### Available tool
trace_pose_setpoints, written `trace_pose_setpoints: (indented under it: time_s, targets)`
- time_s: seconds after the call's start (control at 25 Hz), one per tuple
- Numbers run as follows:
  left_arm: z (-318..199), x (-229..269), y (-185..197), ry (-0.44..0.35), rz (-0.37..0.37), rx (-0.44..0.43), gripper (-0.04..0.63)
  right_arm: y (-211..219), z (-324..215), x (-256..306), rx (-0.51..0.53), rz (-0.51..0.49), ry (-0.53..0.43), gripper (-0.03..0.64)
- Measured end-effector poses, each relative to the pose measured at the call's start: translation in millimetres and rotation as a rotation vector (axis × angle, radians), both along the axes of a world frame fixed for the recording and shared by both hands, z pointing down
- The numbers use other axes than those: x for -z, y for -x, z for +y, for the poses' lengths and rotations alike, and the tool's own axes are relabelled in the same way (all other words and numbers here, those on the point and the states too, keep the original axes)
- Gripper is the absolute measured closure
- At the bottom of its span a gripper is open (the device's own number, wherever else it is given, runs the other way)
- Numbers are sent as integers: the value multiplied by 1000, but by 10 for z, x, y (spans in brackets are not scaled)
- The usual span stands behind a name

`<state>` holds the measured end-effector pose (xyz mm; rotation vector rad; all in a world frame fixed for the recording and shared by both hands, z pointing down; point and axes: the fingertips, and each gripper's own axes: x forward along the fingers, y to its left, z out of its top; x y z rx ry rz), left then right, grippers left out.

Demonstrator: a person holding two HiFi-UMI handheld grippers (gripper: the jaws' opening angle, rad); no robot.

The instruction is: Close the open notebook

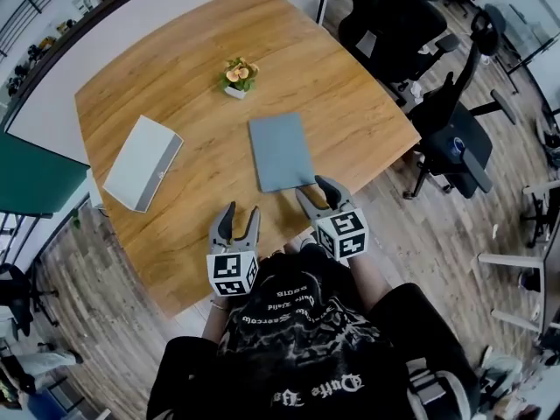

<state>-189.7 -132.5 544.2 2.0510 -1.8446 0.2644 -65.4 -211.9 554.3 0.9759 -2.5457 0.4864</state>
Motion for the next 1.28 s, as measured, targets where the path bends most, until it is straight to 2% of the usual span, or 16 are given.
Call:
trace_pose_setpoints:
  time_s: [0.2, 0.36, 0.48, 0.68, 0.84, 0.92, 1.0, 1.08, 1.28]
  targets:
    - [-8, 43, -125, -13, -14, -51, 360, -492, 30, 37, -116, 39, -51, 396]
    - [-17, 60, -188, -24, -18, -70, 360, -760, 108, -17, -171, 119, -99, 396]
    - [-26, 80, -216, -34, -18, -80, 360, -809, 182, -41, -178, 151, -107, 396]
    - [-14, 103, -281, -49, -27, -102, 360, -825, 197, 58, -211, 147, -154, 397]
    - [-22, 97, -326, -54, -31, -127, 362, -710, 200, 175, -192, 144, -210, 471]
    - [-18, 100, -346, -64, -33, -147, 406, -624, 213, 238, -168, 139, -230, 511]
    - [3, 111, -386, -58, -32, -172, 482, -575, 225, 289, -157, 131, -245, 564]
    - [4, 124, -415, -60, -32, -187, 522, -557, 228, 308, -157, 127, -248, 606]
    - [-12, 139, -402, -68, -9, -192, 572, -473, 249, 257, -129, 155, -240, 611]
